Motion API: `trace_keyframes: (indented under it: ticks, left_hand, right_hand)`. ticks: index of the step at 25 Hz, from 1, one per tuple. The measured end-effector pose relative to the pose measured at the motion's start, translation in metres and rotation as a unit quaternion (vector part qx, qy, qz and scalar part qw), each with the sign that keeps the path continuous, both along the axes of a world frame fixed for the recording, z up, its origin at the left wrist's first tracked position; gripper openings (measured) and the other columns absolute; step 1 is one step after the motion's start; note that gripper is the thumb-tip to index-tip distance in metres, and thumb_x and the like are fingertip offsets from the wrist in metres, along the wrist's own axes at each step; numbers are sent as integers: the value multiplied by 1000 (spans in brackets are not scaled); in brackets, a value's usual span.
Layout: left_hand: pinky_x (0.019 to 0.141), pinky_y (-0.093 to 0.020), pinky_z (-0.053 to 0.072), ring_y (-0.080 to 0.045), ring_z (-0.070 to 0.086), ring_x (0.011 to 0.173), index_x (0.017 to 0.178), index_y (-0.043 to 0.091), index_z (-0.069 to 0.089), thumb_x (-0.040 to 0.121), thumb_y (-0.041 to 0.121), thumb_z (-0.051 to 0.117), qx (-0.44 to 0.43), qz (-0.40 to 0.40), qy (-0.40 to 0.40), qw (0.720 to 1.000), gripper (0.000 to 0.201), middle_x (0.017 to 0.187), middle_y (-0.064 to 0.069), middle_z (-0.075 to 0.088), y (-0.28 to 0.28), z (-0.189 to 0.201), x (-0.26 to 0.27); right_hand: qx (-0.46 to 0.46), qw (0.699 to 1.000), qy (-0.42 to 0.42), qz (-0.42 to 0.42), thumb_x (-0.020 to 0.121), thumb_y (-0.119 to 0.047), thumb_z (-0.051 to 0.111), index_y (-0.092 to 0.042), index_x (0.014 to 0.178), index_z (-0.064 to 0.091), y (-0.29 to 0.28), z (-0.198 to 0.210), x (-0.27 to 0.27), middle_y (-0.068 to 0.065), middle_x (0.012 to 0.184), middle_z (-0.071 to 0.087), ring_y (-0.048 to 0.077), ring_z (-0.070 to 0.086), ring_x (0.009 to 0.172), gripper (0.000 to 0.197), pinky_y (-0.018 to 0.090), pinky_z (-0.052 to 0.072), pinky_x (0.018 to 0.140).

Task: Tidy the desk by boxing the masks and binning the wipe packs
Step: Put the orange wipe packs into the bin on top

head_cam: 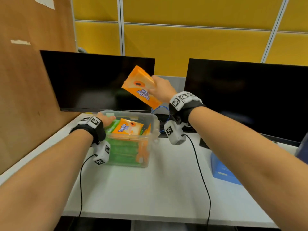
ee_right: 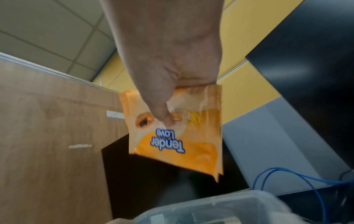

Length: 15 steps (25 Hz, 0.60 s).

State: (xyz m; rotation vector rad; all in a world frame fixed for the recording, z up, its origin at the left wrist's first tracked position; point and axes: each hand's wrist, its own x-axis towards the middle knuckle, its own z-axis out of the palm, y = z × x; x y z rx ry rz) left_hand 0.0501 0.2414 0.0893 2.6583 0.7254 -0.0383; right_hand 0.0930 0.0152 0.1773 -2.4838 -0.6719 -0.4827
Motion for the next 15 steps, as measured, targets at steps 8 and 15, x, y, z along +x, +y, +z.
trace_keyframes:
  ticks: [8, 15]
  left_hand:
    - [106, -44, 32, -37, 39, 132, 143, 20, 28, 86, 60, 36, 6, -75, 4, 997, 70, 146, -16, 37, -69, -14, 27]
    - [113, -47, 29, -35, 33, 137, 145, 15, 29, 91, 17, 54, 88, -268, -61, 957, 60, 148, -13, 37, -102, 13, 45]
  right_hand:
    - [-380, 920, 84, -52, 79, -18, 67, -20, 89, 65, 44, -30, 59, 5, 96, 69, 28, 67, 87, 11, 35, 54, 76]
    - [-504, 851, 111, -95, 62, -27, 82, -14, 74, 58, 38, -46, 74, 3, 82, 69, 26, 68, 76, 30, 41, 57, 80]
